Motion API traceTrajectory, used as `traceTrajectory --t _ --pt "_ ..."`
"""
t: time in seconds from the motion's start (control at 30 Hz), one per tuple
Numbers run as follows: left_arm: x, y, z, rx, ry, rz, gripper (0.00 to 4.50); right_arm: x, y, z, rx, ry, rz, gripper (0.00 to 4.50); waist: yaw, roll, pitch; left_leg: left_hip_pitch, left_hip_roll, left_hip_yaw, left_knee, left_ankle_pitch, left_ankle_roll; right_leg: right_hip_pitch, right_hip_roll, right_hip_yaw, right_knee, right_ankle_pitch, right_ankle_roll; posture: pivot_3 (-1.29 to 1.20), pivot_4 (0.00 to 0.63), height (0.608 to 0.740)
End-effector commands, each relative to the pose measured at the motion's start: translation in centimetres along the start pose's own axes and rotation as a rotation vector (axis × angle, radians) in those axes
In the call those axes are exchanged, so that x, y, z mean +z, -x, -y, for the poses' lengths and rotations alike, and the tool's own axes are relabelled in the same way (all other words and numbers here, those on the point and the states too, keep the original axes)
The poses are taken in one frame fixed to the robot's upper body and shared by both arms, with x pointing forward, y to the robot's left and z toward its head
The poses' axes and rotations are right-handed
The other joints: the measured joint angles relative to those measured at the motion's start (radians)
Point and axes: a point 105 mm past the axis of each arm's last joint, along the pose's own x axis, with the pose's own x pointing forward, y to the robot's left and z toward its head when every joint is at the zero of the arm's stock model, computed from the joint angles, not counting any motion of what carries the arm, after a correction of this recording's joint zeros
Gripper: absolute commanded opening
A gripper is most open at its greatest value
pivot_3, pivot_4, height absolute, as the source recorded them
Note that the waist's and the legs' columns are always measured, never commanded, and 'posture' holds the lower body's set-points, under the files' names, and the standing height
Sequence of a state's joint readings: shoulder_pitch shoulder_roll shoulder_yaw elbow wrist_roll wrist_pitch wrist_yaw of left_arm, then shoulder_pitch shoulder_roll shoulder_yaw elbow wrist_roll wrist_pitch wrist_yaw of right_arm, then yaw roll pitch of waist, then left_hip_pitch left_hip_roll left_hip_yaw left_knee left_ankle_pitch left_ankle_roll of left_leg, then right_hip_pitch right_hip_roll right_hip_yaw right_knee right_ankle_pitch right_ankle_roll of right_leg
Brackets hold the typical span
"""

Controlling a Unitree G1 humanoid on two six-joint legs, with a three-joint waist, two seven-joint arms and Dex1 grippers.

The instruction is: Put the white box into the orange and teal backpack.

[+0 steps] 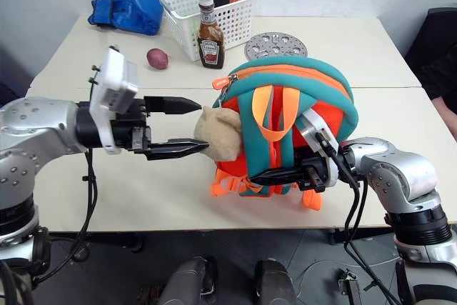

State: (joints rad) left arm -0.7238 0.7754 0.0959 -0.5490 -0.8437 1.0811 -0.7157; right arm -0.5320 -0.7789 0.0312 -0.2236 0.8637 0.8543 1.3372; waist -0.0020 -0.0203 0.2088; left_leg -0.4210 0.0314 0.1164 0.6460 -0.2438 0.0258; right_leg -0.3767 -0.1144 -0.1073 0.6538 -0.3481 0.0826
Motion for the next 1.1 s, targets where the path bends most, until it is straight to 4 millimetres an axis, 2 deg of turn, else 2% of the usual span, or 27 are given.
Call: traceTrajectory --t 0.03,0.3,0.4,0.67,0.77,0.83,0.97,1.1 --pt "-0.1 -0.8 1.1 -0.061 0.017 0.016 4.07 0.9 -0.1 -0.5 0.014 0.037 0.01 0.0 0.001 0.0 0.0 0.0 0.0 0.0 0.0 0.0 0.0 0.0 0.0 0.0 0.0 0.0 0.0 0.0 0.15 0.74" --pt "-0.5 -1.6 1.5 -0.13 0.075 0.041 4.07 0.7 -0.2 -0.3 0.002 0.041 0.012 0.0 0.001 0.0 0.0 0.0 0.0 0.0 0.0 0.0 0.0 0.0 0.0 0.0 0.0 0.0 0.0 0.0 0.15 0.74" --pt "-0.4 -1.8 1.2 -0.124 0.089 0.061 3.46 0.5 -0.3 -0.3 0.001 0.039 0.013 0.0 0.002 0.0 0.0 0.0 0.0 0.0 0.0 0.0 0.0 0.0 0.0 0.0 0.0 0.0 0.0 0.0 0.15 0.74" --pt "0.0 -1.0 1.2 -0.139 0.096 0.081 1.11 0.5 -0.2 -0.2 -0.017 0.036 0.015 0.0 0.001 0.0 0.0 0.0 0.0 0.0 0.0 0.0 0.0 0.0 0.0 0.0 0.0 0.0 0.0 0.0 0.15 0.74" --pt "0.5 -0.2 1.0 -0.14 0.093 0.094 0.53 0.4 -0.1 -0.1 -0.027 0.035 0.015 0.0 0.0 0.0 0.0 0.0 0.0 0.0 0.0 0.0 0.0 0.0 0.0 0.0 0.0 0.0 0.0 0.0 0.15 0.74" --pt "0.9 0.4 0.8 -0.144 0.09 0.094 0.4 0.4 -0.1 0.0 -0.035 0.033 0.018 0.0 0.001 0.0 0.0 0.0 0.0 0.0 0.0 0.0 0.0 0.0 0.0 0.0 0.0 0.0 0.0 0.0 0.15 0.74" --pt "2.3 2.9 -0.4 -0.141 0.057 0.099 0.4 0.3 0.2 0.1 -0.057 0.022 0.03 0.0 0.0 0.0 0.0 0.0 0.0 0.0 0.0 0.0 0.0 0.0 0.0 0.0 0.0 0.0 0.0 0.0 0.15 0.74" --pt "2.4 5.4 -2.6 -0.083 0.032 0.046 0.4 0.0 0.5 0.1 -0.079 0.01 0.045 0.0 -0.002 0.0 0.0 0.0 0.0 0.001 -0.001 0.0 0.0 -0.001 0.0 0.0 -0.001 0.0 0.0 0.0 0.15 0.74"
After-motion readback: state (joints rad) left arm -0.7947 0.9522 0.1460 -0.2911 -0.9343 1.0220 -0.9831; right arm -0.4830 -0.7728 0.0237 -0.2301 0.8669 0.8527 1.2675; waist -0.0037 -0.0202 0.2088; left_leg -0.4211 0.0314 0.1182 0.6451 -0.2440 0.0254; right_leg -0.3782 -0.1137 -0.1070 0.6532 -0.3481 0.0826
